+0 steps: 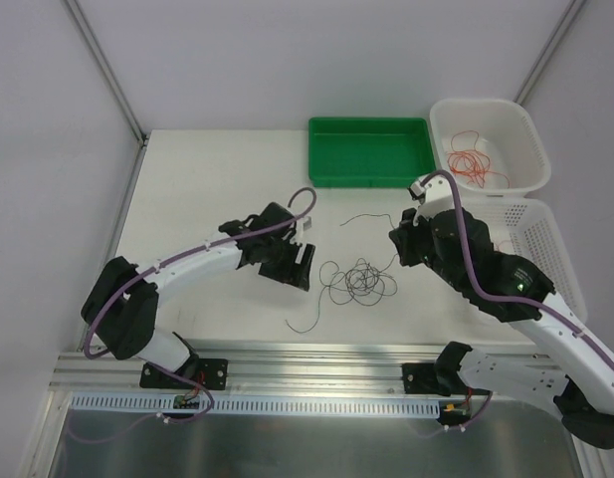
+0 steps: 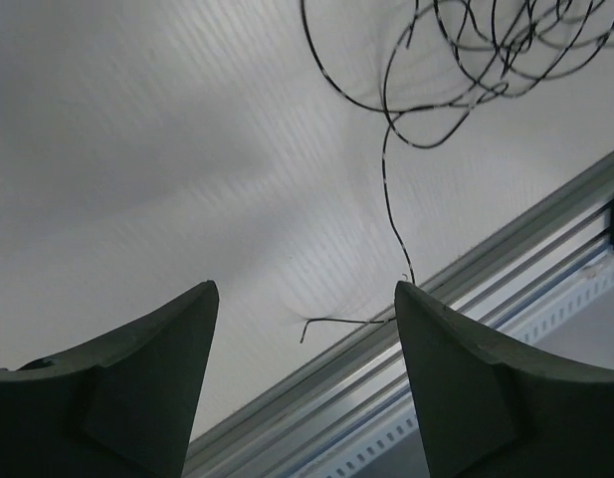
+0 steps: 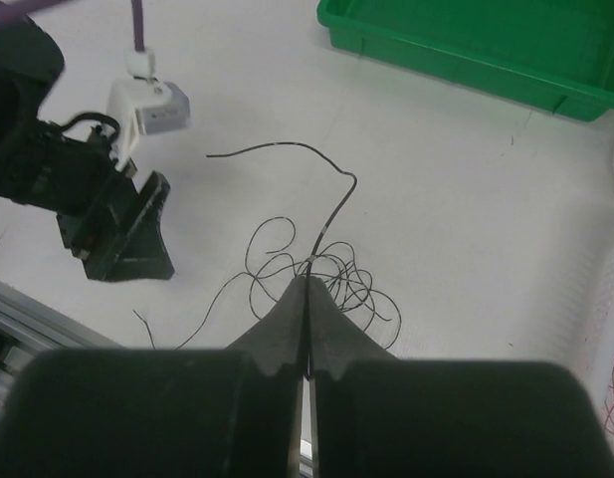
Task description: Untangle the cables
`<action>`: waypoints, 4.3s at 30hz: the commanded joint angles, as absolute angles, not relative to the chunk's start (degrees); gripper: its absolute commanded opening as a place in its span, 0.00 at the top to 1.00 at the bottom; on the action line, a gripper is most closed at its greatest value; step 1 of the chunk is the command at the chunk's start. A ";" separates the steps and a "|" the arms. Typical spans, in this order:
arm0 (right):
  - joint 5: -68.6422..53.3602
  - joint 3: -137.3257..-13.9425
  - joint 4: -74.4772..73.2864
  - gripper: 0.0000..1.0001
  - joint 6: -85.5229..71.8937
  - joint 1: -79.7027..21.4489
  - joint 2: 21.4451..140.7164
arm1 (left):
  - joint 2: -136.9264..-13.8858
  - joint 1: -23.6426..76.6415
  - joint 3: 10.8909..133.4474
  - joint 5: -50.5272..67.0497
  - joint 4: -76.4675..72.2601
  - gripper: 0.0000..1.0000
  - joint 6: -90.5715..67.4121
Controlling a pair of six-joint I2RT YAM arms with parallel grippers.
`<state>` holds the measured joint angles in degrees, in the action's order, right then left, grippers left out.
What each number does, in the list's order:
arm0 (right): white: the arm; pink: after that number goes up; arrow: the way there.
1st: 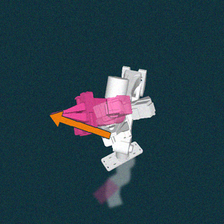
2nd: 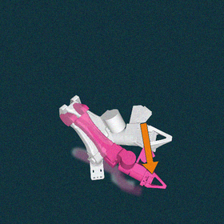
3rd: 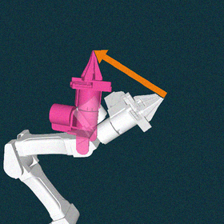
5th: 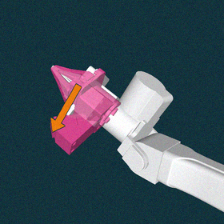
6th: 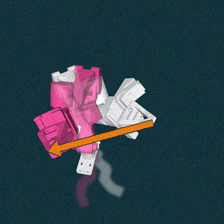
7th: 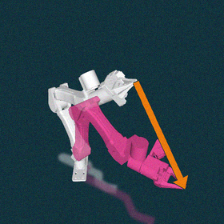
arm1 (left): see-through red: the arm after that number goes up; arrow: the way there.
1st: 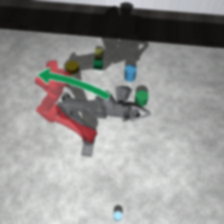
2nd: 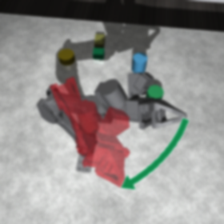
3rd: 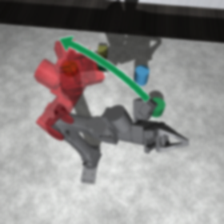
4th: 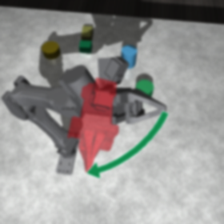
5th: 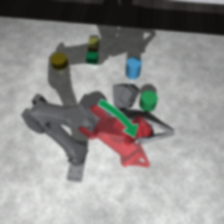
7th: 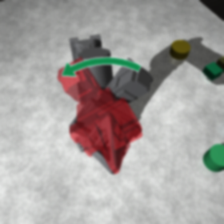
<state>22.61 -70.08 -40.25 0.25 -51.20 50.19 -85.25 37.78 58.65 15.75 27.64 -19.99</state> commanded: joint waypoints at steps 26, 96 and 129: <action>18.72 -67.24 -41.57 0.99 -3.25 -50.89 42.28 | -103.54 60.82 64.43 -21.87 15.47 1.00 -20.13; -13.80 -86.66 -3.35 0.25 0.79 -42.19 115.04 | -68.82 -4.66 72.51 2.64 34.63 0.99 -15.64; 4.04 -56.95 -22.23 0.99 -4.13 -14.59 68.13 | -69.43 -13.71 71.54 1.32 34.54 1.00 -17.67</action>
<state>3.68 -54.94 -18.00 -4.08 -14.59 70.81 -70.48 -12.64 71.96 2.48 35.66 -17.12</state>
